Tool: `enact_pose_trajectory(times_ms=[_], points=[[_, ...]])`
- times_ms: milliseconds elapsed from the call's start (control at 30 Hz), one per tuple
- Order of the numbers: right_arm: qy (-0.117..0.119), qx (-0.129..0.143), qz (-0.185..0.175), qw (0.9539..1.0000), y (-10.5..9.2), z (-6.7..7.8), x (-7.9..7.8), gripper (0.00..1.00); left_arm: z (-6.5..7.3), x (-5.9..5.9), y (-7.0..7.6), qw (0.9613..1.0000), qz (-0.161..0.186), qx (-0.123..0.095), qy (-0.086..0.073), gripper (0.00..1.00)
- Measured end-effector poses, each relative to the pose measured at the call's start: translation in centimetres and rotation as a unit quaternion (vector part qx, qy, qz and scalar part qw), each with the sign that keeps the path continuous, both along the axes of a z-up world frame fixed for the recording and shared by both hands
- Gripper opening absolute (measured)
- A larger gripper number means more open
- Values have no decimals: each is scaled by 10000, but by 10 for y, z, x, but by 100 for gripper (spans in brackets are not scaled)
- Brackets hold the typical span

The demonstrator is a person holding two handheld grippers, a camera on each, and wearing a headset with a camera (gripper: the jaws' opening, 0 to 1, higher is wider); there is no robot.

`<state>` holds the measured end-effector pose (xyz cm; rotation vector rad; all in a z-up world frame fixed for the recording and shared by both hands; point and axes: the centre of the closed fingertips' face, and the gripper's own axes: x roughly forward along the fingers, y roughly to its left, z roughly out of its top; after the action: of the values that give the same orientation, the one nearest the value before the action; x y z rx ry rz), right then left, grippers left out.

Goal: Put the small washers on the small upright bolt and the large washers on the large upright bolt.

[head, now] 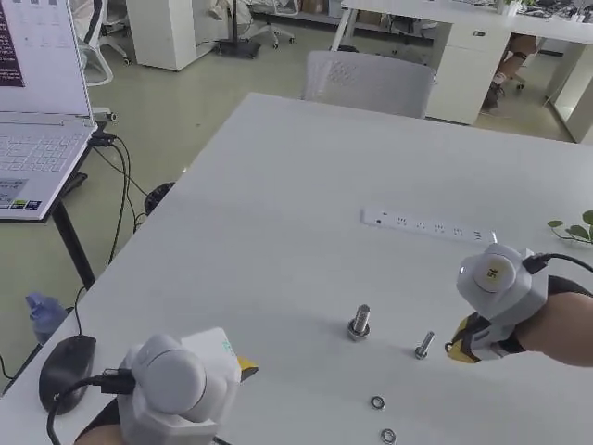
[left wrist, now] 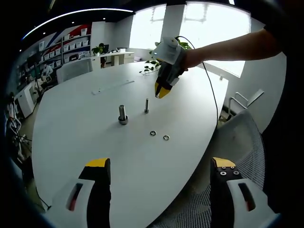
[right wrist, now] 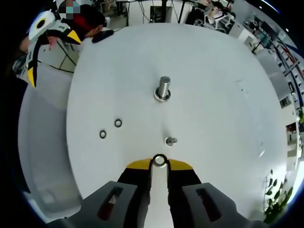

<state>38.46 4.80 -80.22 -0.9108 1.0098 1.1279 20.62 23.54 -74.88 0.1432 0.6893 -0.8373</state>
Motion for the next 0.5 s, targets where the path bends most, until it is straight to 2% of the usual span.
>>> enact_pose_trajectory(times_ms=[67,133,167,500], points=[[-13,14,-10,10000,2,2,3,13,1,3,2,10000,37,3,-48,88],[-9,13,-24,10000,3,4,5,13,-1,5,5,9999,82,89,-110,89],[-11,13,-26,10000,3,4,7,13,-2,7,8,9996,62,188,-190,89],[-61,47,-29,10000,11,8,23,13,-5,16,12,9994,205,66,-256,93]])
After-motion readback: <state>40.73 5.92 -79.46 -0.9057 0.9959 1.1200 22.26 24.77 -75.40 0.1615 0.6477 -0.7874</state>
